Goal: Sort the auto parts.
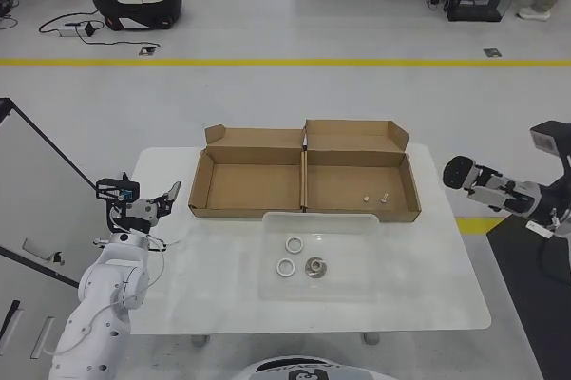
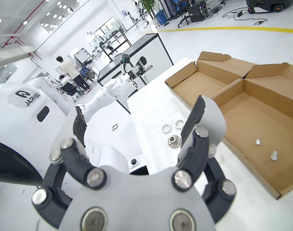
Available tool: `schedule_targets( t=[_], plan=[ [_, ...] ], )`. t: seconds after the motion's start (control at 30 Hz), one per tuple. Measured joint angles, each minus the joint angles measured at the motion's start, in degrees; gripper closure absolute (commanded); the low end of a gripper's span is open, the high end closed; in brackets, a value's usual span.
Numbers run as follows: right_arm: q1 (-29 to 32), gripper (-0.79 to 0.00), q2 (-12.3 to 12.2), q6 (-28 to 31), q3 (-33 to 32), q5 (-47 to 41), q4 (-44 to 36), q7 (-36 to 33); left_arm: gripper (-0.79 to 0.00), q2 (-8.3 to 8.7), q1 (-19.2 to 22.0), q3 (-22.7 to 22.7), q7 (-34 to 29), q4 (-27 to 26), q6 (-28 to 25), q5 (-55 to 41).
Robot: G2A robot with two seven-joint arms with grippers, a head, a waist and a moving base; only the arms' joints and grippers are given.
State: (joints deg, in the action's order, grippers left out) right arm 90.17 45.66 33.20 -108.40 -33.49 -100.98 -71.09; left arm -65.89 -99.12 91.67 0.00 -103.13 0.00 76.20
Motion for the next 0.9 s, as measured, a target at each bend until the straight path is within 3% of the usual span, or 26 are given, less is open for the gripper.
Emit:
schedule_targets(
  t=[0.77, 0.9],
  plan=[
    [0.70, -0.785, -0.18, -0.17, -1.39, -2.44, 0.55, -0.18, -0.785, 0.00, 0.00, 0.00, 0.00, 0.00, 0.00, 0.00],
    [0.70, -0.785, -0.18, -0.17, -1.39, -2.44, 0.55, -0.18, -0.785, 0.29, 1.11, 0.47, -1.68, -1.86, -3.14, 2.26]
  ],
)
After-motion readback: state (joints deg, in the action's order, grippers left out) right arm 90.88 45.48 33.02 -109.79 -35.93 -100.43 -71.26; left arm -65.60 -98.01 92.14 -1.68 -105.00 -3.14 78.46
